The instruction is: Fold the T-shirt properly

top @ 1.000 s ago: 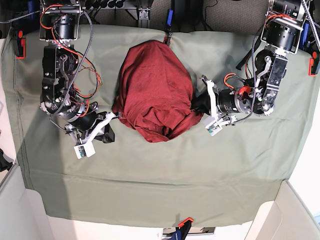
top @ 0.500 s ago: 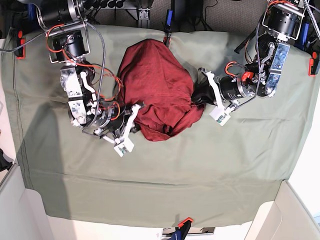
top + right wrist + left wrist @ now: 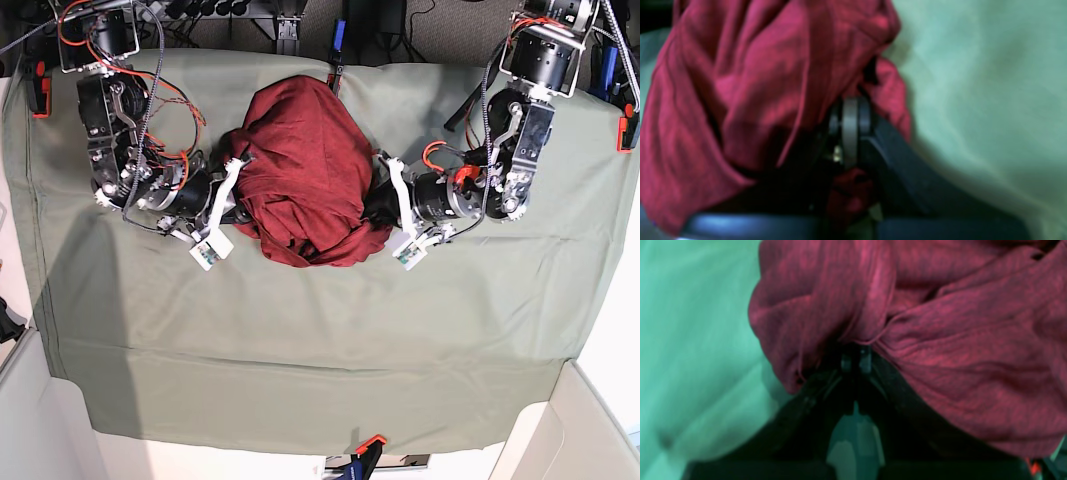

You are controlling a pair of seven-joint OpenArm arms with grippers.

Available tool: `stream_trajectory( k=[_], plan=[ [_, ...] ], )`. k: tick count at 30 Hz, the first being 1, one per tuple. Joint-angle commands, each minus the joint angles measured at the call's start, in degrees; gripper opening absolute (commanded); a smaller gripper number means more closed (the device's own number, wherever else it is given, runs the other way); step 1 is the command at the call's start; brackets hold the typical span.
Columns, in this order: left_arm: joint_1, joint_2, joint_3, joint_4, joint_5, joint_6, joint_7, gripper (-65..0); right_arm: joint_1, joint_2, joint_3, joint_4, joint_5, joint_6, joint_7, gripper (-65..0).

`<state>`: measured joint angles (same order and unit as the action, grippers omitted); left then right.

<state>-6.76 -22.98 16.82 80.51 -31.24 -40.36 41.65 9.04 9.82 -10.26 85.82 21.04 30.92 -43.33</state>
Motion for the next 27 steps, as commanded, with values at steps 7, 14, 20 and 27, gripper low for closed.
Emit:
stream_trajectory(
  k=[7, 14, 20, 27],
  plan=[
    [-7.98, 5.14, -0.02, -9.18, 0.61, 0.36, -0.11, -63.7, 0.61, 1.92, 0.92, 5.53, 2.49, 0.39, -0.74, -65.0],
    [-12.00, 9.20, -0.02, -14.58, 0.87, 0.36, -0.31, -63.7, 0.63, 1.95, 6.36, 5.53, 2.32, 0.39, -1.09, -65.0],
    [-14.86, 11.58, -0.02, -15.32, 5.38, 0.36, -2.03, -63.7, 0.59, 2.75, 10.43, 5.53, 3.76, 0.37, -2.23, -65.0],
    [-22.88, 11.37, -0.02, -24.24, 7.34, 0.36, -2.73, -63.7, 0.61, 3.17, 10.43, 5.53, 4.07, 0.33, -2.45, -65.0]
  ],
)
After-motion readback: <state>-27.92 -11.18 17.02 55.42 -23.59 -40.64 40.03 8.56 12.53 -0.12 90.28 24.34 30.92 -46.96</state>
